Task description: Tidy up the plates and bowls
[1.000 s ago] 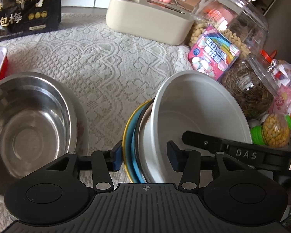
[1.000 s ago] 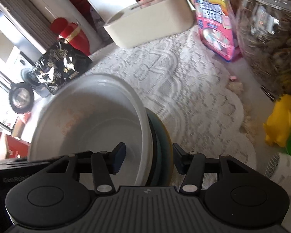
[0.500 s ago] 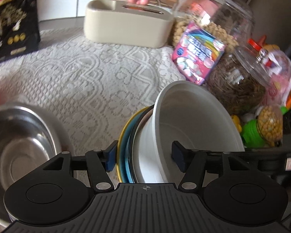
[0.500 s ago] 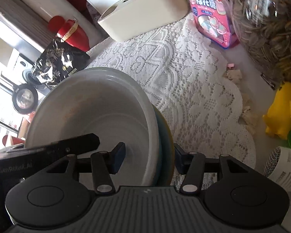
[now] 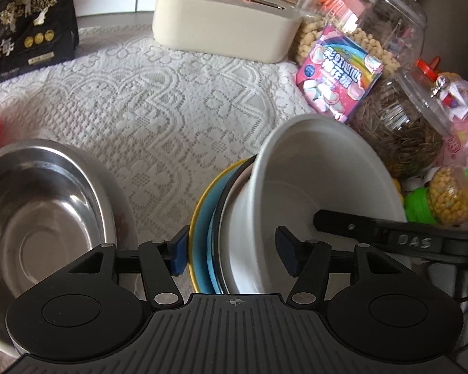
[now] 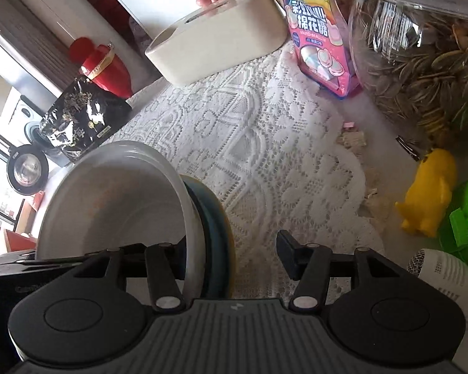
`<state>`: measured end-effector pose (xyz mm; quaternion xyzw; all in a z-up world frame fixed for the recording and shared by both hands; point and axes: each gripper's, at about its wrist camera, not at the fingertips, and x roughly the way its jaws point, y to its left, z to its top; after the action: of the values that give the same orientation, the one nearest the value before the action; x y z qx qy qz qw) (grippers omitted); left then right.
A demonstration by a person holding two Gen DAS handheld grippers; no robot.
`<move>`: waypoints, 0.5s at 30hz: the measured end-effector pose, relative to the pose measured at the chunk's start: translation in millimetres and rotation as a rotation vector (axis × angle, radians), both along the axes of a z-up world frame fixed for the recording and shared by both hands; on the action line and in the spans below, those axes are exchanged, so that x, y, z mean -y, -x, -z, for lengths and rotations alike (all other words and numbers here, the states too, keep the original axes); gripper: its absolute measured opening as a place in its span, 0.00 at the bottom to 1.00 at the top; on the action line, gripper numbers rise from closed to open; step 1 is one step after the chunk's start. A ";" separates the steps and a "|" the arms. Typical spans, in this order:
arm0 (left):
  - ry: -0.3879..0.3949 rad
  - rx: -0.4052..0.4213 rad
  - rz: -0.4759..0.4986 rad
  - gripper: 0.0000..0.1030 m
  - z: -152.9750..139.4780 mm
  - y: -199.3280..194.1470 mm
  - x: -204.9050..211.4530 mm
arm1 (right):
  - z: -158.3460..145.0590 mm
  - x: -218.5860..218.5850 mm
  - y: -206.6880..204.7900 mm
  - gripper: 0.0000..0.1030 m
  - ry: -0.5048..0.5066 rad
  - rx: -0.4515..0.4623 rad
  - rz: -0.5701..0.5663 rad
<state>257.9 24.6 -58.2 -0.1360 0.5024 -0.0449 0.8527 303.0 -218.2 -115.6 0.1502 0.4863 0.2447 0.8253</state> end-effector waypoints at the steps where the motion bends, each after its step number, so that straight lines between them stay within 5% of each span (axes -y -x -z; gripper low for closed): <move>1: 0.011 0.000 -0.004 0.59 -2.4 0.4 -1.9 | 0.8 -0.2 -0.9 0.53 0.006 0.000 0.001; 8: -0.004 0.030 -0.033 0.58 -27.5 12.7 -12.3 | 1.1 1.0 -1.9 0.53 -0.010 -0.005 0.001; 15: 0.031 -0.025 -0.014 0.63 -8.1 5.3 -7.5 | 1.4 -2.9 0.3 0.53 -0.014 -0.002 -0.023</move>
<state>252.6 32.1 -50.2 -0.1532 0.5111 -0.0453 0.8445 302.7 -215.3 -117.0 0.1505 0.4873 0.2574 0.8207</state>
